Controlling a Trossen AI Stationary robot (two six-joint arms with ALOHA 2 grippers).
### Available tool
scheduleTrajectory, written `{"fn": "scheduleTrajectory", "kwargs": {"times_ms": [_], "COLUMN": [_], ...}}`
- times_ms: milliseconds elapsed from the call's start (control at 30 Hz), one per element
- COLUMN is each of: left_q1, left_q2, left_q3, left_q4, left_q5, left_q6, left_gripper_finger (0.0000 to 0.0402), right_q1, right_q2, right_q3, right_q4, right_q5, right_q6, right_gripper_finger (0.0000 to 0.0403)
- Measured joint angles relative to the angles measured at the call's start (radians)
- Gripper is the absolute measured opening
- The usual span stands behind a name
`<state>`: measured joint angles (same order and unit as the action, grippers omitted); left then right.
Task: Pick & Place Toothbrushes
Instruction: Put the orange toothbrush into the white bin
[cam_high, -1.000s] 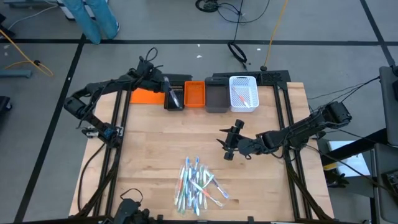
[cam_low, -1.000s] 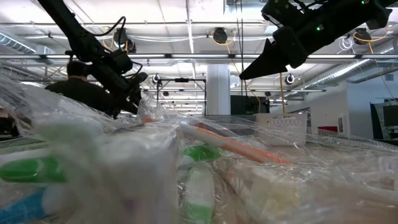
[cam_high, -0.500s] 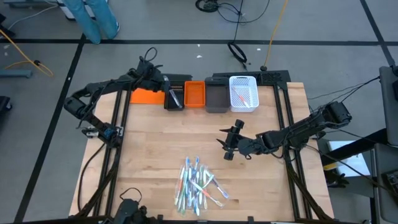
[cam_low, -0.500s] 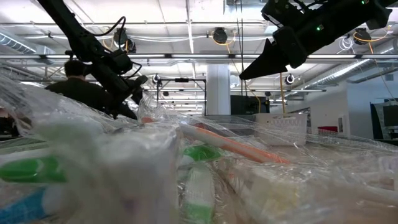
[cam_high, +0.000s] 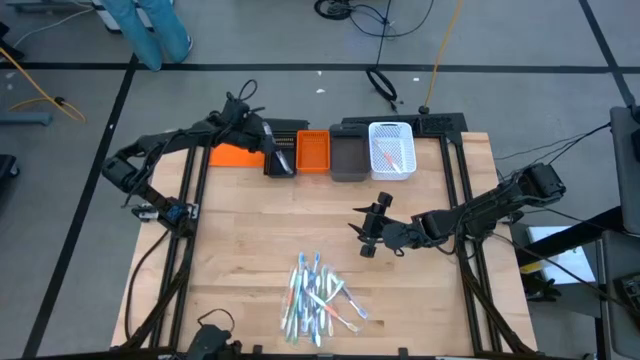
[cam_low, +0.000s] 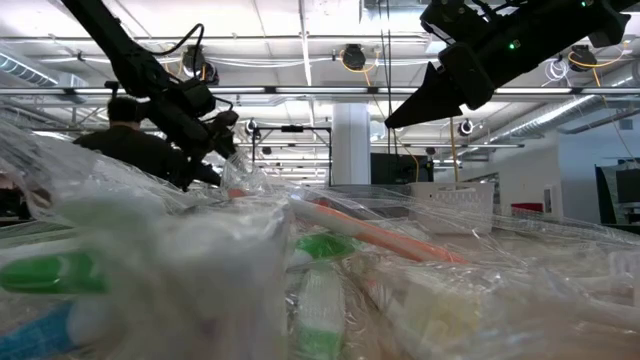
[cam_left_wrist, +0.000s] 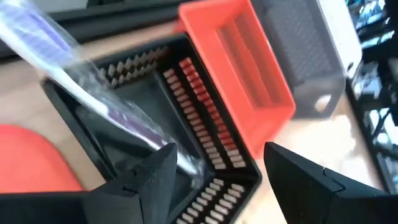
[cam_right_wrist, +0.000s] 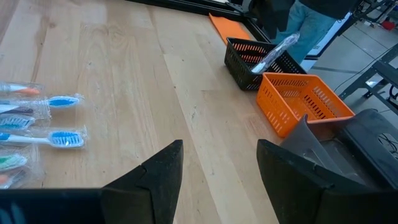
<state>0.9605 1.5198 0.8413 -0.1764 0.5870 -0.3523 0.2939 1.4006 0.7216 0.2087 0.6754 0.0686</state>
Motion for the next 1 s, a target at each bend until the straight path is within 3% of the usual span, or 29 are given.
{"fn": "scheduleTrajectory", "kwargs": {"times_ms": [300,500,633,1000], "left_q1": [-0.188,-0.426,-0.597,-1.005], "left_q2": [-0.171,-0.275,-0.314,-0.307], "left_q3": [0.0,0.0,0.0,0.0], "left_q4": [-0.167,-0.227,-0.227,-0.198], "left_q5": [-0.118,-0.186,-0.304,-0.566], "left_q6": [0.093,0.137,0.106,0.013], "left_gripper_finger": [0.0244,0.0244,0.0244,0.0244], "right_q1": [0.0,0.0,0.001,0.0], "right_q2": [0.0,0.0,0.0,0.0], "right_q3": [0.0,0.0,0.0,0.0], "right_q4": [-0.005,-0.004,-0.004,0.001], "right_q5": [0.0,-0.04,-0.081,-0.211], "right_q6": [0.024,0.026,0.056,0.077], "right_gripper_finger": [0.0196,0.0196,0.0196,0.0196]}}
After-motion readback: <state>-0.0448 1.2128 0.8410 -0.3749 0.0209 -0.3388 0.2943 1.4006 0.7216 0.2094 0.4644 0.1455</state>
